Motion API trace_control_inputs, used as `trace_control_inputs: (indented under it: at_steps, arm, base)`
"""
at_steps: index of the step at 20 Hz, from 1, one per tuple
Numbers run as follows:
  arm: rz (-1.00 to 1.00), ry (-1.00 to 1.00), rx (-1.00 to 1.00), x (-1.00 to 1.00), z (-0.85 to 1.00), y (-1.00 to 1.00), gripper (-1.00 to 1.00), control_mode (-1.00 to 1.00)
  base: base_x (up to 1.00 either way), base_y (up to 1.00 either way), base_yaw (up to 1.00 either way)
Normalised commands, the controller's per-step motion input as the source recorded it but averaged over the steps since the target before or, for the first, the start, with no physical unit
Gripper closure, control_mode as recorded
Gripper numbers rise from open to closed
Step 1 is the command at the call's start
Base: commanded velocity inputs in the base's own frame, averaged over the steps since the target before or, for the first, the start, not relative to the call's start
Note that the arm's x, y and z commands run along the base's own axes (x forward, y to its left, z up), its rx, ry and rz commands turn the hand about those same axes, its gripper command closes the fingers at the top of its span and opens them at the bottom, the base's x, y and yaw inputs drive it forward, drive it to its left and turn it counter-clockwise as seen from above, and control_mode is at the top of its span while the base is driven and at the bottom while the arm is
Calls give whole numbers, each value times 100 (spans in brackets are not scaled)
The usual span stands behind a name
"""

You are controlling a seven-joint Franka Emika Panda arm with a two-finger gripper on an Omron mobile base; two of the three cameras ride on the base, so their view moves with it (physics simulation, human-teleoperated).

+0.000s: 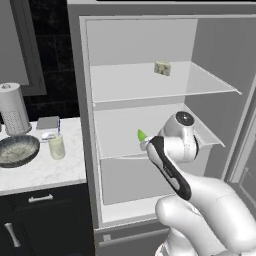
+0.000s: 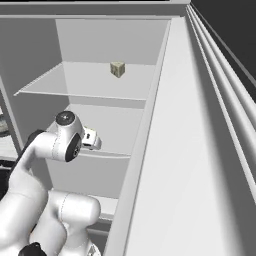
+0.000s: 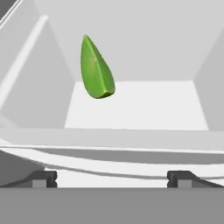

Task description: Grab a lemon wedge from the fridge and one ice cube from the ice bowl, and put them in the glass of lemonade.

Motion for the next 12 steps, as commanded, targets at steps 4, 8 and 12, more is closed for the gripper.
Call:
trace_control_inputs:
  at_steps: [4,8,12]
  arm:
    - [15,0,-1,53,-6,0,-100,-100]
    - [2,0,0,55,-2,0,-100,-100]
    - [0,0,0,51,-14,0,-100,-100]
  base:
    - [0,0,0]
    - [0,0,0]
    - [0,0,0]
